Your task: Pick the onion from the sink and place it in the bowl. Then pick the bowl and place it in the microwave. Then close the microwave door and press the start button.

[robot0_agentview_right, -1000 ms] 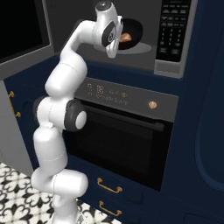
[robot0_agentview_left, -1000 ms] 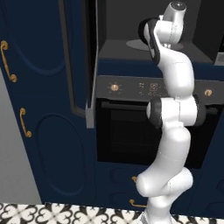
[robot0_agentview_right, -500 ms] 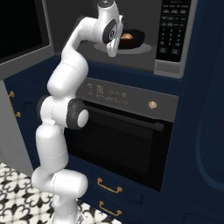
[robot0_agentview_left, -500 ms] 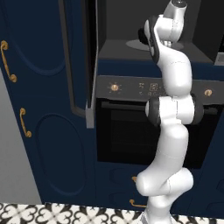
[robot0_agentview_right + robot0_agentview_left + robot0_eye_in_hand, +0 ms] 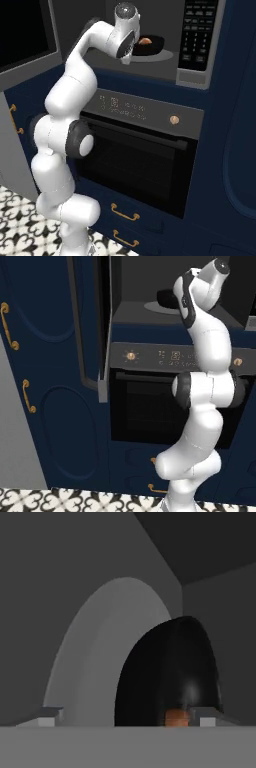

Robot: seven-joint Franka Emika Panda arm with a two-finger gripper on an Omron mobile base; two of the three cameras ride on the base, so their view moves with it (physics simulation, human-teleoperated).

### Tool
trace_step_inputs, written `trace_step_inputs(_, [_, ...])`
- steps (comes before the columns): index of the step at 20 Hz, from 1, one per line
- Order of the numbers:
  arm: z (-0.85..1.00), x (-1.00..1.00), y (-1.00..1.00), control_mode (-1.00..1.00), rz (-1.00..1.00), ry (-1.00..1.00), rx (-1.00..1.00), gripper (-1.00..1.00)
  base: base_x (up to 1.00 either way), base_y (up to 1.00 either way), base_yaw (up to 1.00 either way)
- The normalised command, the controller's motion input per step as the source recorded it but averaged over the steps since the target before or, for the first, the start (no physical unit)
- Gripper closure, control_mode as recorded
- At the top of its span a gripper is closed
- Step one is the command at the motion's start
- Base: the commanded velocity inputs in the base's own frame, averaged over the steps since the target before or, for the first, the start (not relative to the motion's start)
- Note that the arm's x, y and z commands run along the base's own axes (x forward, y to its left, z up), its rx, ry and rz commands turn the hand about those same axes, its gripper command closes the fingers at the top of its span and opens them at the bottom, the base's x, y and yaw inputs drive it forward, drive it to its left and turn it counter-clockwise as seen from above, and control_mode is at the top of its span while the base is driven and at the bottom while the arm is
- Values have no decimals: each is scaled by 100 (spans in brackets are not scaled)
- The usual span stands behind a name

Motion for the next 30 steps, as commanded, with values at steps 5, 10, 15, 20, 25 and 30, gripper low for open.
trace_step_inputs(5, [-12,-65,10,-100,0,-20,18,-100,0,0,0])
trace_step_inputs(10, [40,-97,4,-100,0,-5,2,-100,0,0,0])
trace_step_inputs(15, [17,-100,20,-100,0,0,0,-100,0,0,0])
trace_step_inputs(20, [14,-100,31,-100,2,-3,0,-100,0,0,0])
trace_step_inputs(25, [14,-100,37,-100,2,-6,0,-100,0,0,0])
trace_step_inputs(30, [12,-100,35,-100,1,-3,1,-100,0,0,0])
